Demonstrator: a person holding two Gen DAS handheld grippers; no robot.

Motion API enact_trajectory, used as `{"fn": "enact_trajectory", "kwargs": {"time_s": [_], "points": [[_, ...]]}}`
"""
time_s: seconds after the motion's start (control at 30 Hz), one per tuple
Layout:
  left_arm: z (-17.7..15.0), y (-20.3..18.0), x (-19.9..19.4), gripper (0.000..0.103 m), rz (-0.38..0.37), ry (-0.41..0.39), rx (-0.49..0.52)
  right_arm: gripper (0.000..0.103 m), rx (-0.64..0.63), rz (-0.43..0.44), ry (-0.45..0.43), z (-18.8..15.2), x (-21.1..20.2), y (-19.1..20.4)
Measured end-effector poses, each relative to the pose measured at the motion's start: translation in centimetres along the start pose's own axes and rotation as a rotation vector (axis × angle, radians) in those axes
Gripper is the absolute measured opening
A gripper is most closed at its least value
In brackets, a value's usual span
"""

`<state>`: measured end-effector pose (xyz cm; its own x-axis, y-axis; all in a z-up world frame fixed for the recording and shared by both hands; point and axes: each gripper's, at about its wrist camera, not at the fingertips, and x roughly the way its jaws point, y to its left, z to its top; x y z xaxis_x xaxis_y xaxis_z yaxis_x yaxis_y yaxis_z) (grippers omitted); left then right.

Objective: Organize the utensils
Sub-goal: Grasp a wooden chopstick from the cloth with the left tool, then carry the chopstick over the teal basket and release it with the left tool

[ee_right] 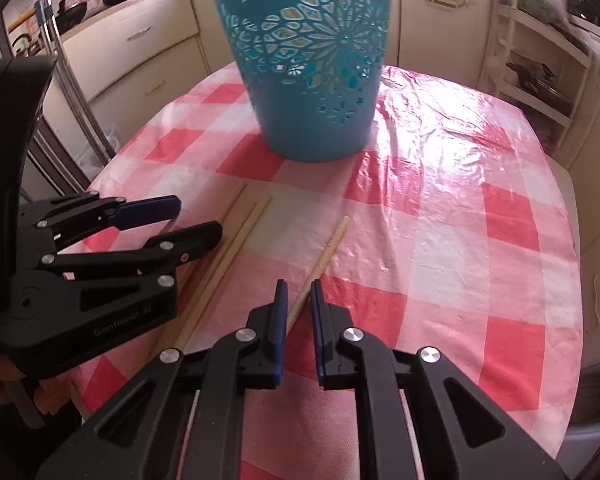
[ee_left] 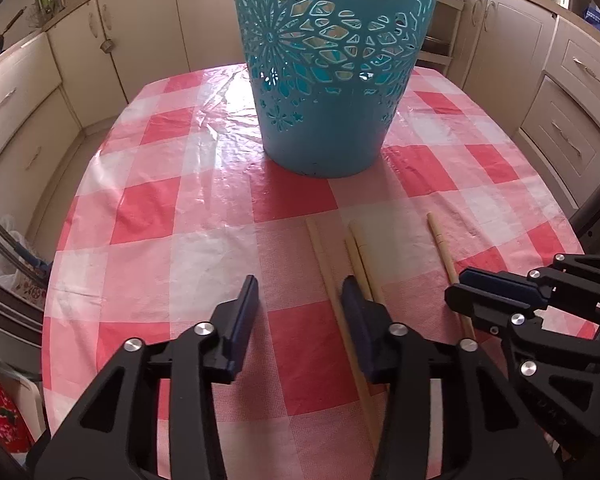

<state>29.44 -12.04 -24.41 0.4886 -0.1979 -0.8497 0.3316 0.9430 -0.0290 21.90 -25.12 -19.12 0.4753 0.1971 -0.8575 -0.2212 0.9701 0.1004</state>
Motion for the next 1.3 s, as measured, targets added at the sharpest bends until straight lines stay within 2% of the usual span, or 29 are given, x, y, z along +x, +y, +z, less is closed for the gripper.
{"fn": "enact_trajectory", "kwargs": {"time_s": [0.1, 0.23, 0.3, 0.33, 0.37, 0.6, 0.9, 1.03, 1.13, 1.3], "points": [[0.3, -0.1, 0.2, 0.034, -0.003, 0.014, -0.004, 0.012, 0.009, -0.017, 0.007, 0.3, 0.4, -0.8], [0.8, -0.6, 0.5, 0.037, 0.009, 0.04, 0.003, 0.012, 0.038, -0.003, -0.029, -0.1, 0.5, -1.4], [1.1, -0.9, 0.7, 0.029, -0.004, 0.05, 0.017, 0.013, 0.04, 0.006, -0.042, -0.3, 0.5, -1.4], [1.3, -1.0, 0.7, 0.013, -0.015, 0.053, 0.023, 0.013, 0.044, 0.011, -0.045, -0.4, 0.4, -1.3], [1.3, -1.1, 0.7, 0.006, -0.027, 0.059, 0.021, 0.013, 0.05, 0.018, -0.049, -0.4, 0.4, -1.4], [0.9, -0.8, -0.4, 0.004, -0.057, 0.051, 0.005, 0.013, 0.064, 0.026, -0.078, -0.3, 0.5, -1.6], [0.8, 0.1, -4.6, 0.004, -0.094, -0.002, 0.027, 0.013, 0.069, 0.032, -0.086, -0.4, 0.4, -1.6], [1.2, 0.5, -7.1, 0.004, -0.162, -0.035, 0.021, 0.014, 0.069, 0.032, -0.087, -0.4, 0.4, -1.6], [2.1, 1.1, -9.5, 0.004, -0.255, -0.077, -0.014, 0.014, 0.069, 0.032, -0.087, -0.4, 0.4, -1.6], [6.0, 2.4, -14.3, 0.004, -0.376, -0.224, -0.071, 0.018, 0.063, 0.037, -0.088, -0.4, 0.4, -1.4]]}}
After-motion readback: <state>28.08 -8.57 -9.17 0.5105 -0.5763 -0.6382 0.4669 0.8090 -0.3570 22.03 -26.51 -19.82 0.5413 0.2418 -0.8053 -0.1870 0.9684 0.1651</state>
